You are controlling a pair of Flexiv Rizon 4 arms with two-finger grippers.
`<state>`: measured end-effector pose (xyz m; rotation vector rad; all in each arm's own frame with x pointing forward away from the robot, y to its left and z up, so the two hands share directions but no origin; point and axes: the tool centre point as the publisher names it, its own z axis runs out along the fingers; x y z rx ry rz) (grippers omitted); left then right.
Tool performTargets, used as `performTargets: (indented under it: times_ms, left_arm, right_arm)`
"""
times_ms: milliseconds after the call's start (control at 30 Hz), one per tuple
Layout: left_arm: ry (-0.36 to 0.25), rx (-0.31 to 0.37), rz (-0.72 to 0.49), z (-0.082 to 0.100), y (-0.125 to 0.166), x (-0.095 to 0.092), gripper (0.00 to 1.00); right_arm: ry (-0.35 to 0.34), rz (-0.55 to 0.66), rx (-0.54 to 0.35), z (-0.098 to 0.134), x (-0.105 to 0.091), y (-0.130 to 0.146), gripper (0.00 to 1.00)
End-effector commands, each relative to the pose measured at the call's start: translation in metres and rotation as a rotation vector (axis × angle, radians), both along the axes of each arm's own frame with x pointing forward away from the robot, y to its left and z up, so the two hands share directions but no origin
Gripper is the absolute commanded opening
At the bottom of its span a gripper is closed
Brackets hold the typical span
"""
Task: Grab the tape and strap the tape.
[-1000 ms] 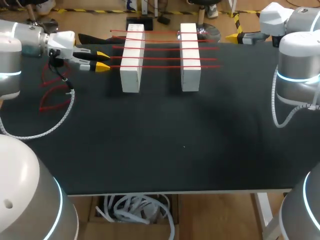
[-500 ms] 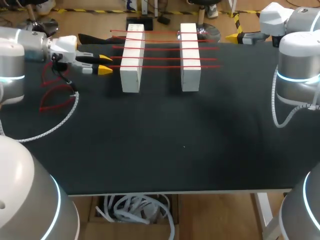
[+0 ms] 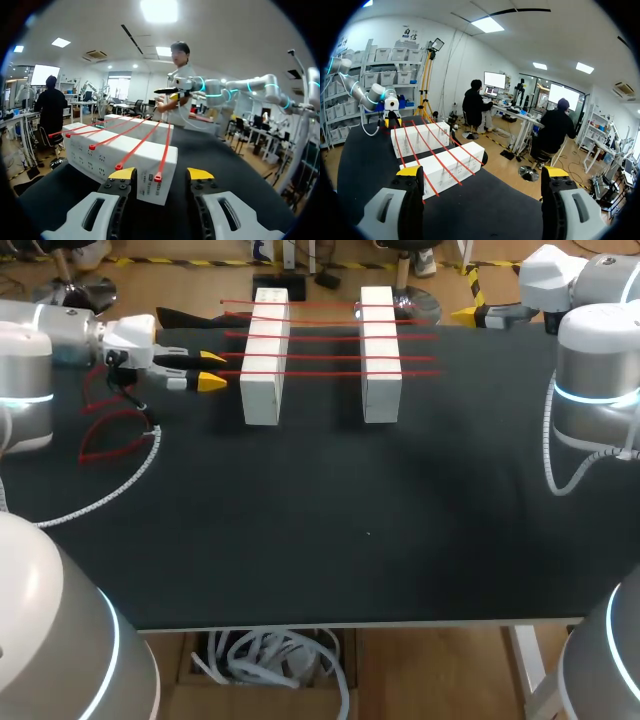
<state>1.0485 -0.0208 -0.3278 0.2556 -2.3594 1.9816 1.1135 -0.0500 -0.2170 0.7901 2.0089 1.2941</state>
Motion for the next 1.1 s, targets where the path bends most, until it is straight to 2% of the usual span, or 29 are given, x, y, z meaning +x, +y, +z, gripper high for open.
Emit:
performTargets:
  times_ms: [33,433,533,1100]
  left_arm:
    - [-0.001,-0.009,-0.005,-0.004,0.001,0.004,0.39]
    - [-0.002,-0.023,0.021,-0.007,0.01,0.006,0.34]
    - [-0.013,-0.029,0.019,-0.005,0.011,0.005,0.36]
    - [-0.046,-0.013,0.006,-0.003,0.014,0.002,0.36]
  right_arm:
    - [0.002,0.0,-0.001,0.0,0.0,0.0,1.0]
    - [0.002,0.0,-0.001,0.0,0.0,0.0,1.0]
    - [0.002,0.0,-0.001,0.0,0.0,0.0,1.0]
    - [0.002,0.0,-0.001,0.0,0.0,0.0,1.0]
